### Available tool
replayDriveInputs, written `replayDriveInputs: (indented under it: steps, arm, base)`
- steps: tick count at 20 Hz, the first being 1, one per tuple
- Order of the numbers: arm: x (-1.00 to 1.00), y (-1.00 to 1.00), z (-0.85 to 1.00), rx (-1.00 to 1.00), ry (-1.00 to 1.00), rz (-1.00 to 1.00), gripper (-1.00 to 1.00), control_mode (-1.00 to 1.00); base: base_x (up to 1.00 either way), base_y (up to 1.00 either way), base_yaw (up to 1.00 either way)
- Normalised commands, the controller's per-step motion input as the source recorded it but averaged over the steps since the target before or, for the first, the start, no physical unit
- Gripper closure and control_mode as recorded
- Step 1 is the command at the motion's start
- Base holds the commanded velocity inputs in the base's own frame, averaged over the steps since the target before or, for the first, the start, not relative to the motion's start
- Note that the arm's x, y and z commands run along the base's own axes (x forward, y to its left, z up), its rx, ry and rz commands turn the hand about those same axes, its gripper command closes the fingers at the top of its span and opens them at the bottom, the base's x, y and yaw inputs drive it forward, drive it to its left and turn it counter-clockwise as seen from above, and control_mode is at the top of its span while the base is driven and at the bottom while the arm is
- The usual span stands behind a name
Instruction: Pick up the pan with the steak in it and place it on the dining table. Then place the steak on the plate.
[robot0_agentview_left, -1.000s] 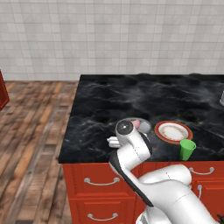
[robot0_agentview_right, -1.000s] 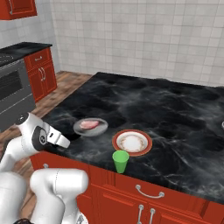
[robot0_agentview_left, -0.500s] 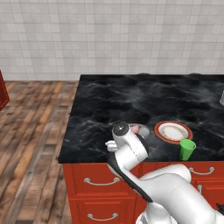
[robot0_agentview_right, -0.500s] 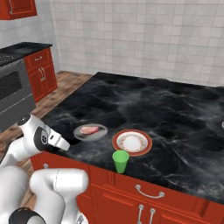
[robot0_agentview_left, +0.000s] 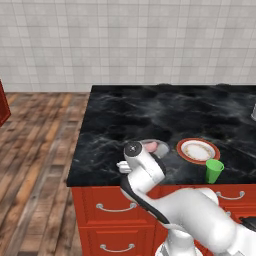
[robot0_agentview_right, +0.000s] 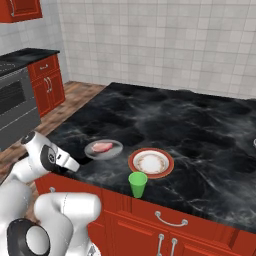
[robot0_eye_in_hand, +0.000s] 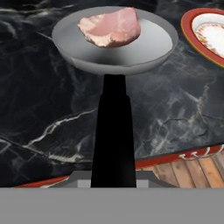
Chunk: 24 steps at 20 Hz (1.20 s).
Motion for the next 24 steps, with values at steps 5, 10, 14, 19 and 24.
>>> replayDriveInputs:
  steps: [5,10,14,19,24]
  arm:
    - [0.00,0.00,0.00,0.00,0.00,0.00,-1.00,-1.00]
    - [0.00,0.00,0.00,0.00,0.00,0.00,-1.00,-1.00]
    - [0.01,-0.03,0.01,0.03,0.00,0.00,-1.00,-1.00]
    - [0.14,-0.08,0.16,0.05,0.01,-0.02,-1.00,-1.00]
    - [0.31,-0.22,0.50,0.14,0.02,-0.05,-1.00,-1.00]
  base:
    - [0.00,0.00,0.00]
    - [0.00,0.00,0.00]
    - [0.00,0.00,0.00]
    - [0.00,0.00,0.00]
    - [0.00,0.00,0.00]
